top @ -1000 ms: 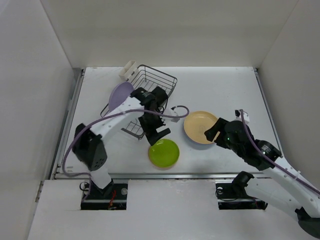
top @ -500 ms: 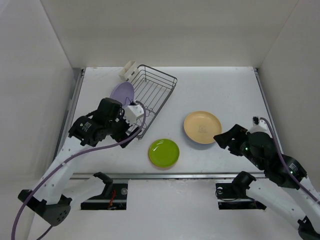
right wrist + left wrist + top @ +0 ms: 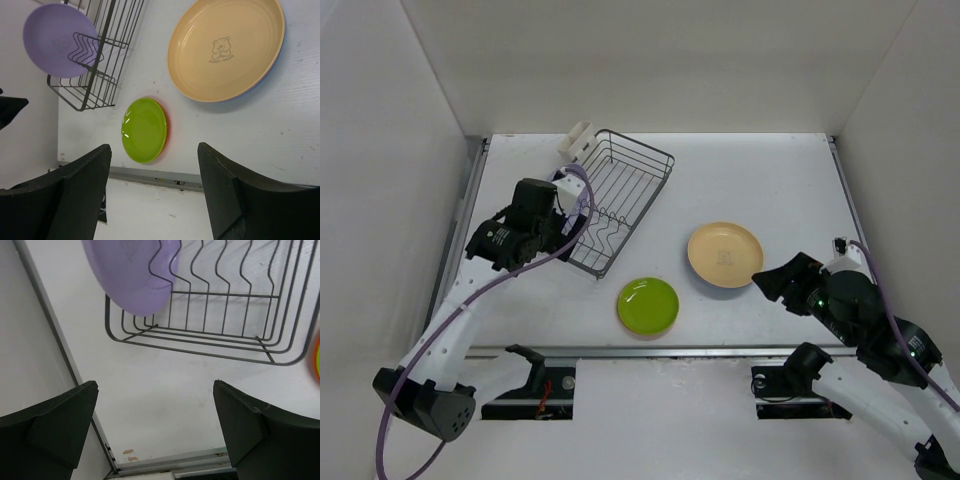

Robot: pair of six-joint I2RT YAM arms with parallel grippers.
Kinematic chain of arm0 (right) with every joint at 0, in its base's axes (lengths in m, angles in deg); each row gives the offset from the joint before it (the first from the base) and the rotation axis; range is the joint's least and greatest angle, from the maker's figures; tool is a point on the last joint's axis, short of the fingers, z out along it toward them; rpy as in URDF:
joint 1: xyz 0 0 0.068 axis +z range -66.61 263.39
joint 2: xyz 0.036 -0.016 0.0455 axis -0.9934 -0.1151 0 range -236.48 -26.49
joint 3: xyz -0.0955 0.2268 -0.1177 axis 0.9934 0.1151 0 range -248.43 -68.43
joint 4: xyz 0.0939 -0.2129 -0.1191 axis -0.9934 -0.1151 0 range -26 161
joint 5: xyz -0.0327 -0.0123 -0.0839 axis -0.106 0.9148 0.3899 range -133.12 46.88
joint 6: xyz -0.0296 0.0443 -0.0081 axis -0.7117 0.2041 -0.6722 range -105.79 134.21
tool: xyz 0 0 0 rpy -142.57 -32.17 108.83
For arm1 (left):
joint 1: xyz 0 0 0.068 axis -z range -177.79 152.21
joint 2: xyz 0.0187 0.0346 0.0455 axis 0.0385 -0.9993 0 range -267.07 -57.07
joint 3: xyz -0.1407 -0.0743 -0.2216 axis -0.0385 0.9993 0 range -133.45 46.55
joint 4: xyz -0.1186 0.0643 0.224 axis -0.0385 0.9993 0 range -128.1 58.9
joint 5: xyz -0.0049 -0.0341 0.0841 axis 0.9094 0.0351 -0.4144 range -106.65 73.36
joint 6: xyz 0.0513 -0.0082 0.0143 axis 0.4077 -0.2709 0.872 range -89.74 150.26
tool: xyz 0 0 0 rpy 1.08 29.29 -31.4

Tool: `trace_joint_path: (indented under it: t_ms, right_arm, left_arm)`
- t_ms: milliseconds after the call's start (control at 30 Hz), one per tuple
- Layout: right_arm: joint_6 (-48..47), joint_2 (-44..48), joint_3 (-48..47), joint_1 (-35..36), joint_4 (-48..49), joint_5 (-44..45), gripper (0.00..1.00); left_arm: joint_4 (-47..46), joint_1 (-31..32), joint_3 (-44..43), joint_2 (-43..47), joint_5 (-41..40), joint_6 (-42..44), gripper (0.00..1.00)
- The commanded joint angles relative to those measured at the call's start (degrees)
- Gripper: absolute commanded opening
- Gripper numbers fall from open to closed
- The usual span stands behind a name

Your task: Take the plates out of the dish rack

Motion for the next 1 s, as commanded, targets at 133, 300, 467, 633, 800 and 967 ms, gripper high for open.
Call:
trace_joint_path:
  t_ms: [133,300,467,633,800,967]
  right_arm:
    - [0.18,0.35,-0.43,0.47,-0.08,0.22,0.76]
    - [0.18,-1.22,-0.43,0.47,0.54,0.74,0.76]
    - [0.18,-5.35,-0.43,0.47,0.01,-0.39,0.76]
    - [-0.35,-4.23,-0.43,0.47,0.01,-0.93,0.76]
    - [0.18,-1.67,-0.43,0.47,0.01,-0.4,0.76]
    - [0.71,-2.36,-0.43,0.47,0.01,-0.4,0.76]
  left_arm:
    - [-5.27,-1.64,-0.88,0.71,-10.55,-3.37,0.99]
    - [-4.32,-3.83,-10.11,-5.26,-14.98,0.14,0.99]
    - [-2.56,-7.78,-20.48,-19.3,-10.07,0.76,0.99]
    - [4.03,-11.66,-34.37,-33.03,2.42,0.76,0.95]
    - [7.64,-13.5,-40.71,-42.61,9.18,-0.9,0.76]
    - [5.01,-13.51,-40.19,-44.91,5.52,-2.05,0.44]
